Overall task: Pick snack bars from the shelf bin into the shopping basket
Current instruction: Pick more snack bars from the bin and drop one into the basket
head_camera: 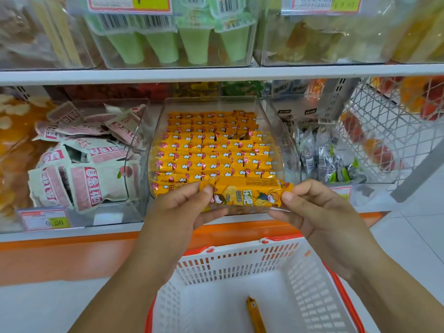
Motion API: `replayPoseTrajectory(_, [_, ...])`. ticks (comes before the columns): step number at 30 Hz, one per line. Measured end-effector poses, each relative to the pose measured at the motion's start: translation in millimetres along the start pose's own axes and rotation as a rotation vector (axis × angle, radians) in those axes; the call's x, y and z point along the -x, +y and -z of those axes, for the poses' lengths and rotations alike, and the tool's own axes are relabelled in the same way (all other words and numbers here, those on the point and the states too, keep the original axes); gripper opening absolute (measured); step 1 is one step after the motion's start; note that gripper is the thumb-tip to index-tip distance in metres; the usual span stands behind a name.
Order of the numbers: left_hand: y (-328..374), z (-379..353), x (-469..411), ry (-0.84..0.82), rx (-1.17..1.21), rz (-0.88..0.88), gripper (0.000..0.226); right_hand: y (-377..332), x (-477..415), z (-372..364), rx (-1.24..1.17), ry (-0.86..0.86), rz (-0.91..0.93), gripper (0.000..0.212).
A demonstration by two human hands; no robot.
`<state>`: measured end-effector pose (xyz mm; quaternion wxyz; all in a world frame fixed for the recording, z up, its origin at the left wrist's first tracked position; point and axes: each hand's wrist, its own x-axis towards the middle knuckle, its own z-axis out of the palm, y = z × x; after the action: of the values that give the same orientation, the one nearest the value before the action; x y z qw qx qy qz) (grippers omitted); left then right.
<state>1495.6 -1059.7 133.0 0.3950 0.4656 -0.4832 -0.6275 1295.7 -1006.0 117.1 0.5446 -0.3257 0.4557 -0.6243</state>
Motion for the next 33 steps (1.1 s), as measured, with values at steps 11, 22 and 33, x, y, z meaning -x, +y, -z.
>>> replayPoseTrajectory(11, [-5,-4,-1,0.052,-0.189,-0.285,0.012,6,-4,3,0.133,0.101,0.123,0.039])
replayPoseTrajectory(22, [-7,5,-7,-0.026,-0.016,-0.175,0.016,8,-4,7,0.139,0.101,0.098,0.014])
replayPoseTrajectory(33, [-10,13,-15,-0.043,0.062,-0.114,0.019,10,-10,11,0.097,0.023,0.098,0.031])
